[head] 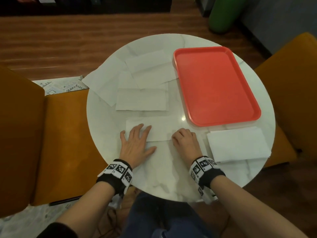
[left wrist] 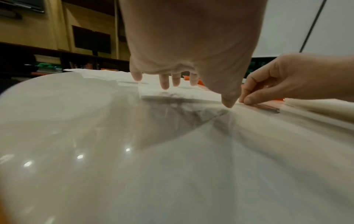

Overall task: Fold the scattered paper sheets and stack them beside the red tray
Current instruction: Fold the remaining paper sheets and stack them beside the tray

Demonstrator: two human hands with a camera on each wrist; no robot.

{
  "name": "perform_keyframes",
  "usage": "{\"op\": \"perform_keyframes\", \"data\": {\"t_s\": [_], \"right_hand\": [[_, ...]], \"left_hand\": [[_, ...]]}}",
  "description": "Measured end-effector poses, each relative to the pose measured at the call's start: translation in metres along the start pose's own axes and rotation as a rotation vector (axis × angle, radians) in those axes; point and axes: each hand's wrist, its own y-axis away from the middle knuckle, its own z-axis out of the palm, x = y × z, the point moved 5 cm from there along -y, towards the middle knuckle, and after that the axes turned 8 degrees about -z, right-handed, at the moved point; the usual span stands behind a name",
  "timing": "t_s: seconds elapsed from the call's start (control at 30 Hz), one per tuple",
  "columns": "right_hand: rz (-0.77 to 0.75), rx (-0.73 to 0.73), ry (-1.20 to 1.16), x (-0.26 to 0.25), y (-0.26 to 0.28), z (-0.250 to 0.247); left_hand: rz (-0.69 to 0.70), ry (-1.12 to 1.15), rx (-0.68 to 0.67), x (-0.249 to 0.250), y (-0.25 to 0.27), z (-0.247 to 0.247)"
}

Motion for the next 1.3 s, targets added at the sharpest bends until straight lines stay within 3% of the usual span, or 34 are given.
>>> {"op": "perform_keyframes", "data": {"t_s": [0.1,0.17,0.27,0.4,0.5,0.6,0.7,0.77,0.87,0.93,1.07,1.2,1.3], "right_hand": [[0.092,0.013,-0.234,0.009,0.003,-0.003],[0.314,0.053,-0.379,0.018,0.006,-0.007],[0.578,0.018,-0.325,0.023,0.010,-0.008],[0.599,-0.145,-0.254,0.020,0.005,-0.015],[0.646,-0.052,-0.600,0.021,-0.001,-0.024],[0.707,0.105,-1.055,0.025,-0.002,-0.036],[0.657,0.200,-1.246,0.034,0.004,-0.066],[0.553,0.183,-1.212,0.046,0.013,-0.090],[0.385,-0.015,-1.000,0.070,0.035,-0.120],[0.391,-0.091,-0.893,0.089,0.053,-0.131],[0.457,0.094,-0.916,0.131,0.081,-0.149],[0.625,0.253,-1.041,0.168,0.109,-0.158],[0.775,0.266,-1.001,0.199,0.126,-0.151]], "left_hand": [[0.075,-0.044,-0.043,0.015,-0.012,-0.001],[0.081,-0.020,-0.024,0.023,-0.016,-0.005],[0.075,0.033,-0.022,0.031,-0.013,-0.001],[0.095,0.018,-0.018,0.037,-0.004,0.004],[0.099,0.038,-0.010,0.039,0.002,0.007],[0.072,0.099,0.086,0.046,0.003,-0.004],[0.054,0.277,0.099,0.061,-0.003,-0.031],[0.106,0.401,0.058,0.075,-0.008,-0.049],[0.185,0.578,-0.130,0.102,-0.016,-0.070],[0.241,0.651,-0.250,0.124,-0.019,-0.084],[0.300,0.722,-0.340,0.163,-0.024,-0.102],[0.196,0.740,-0.357,0.167,-0.028,-0.095],[0.082,0.749,-0.322,0.147,-0.021,-0.087]]}}
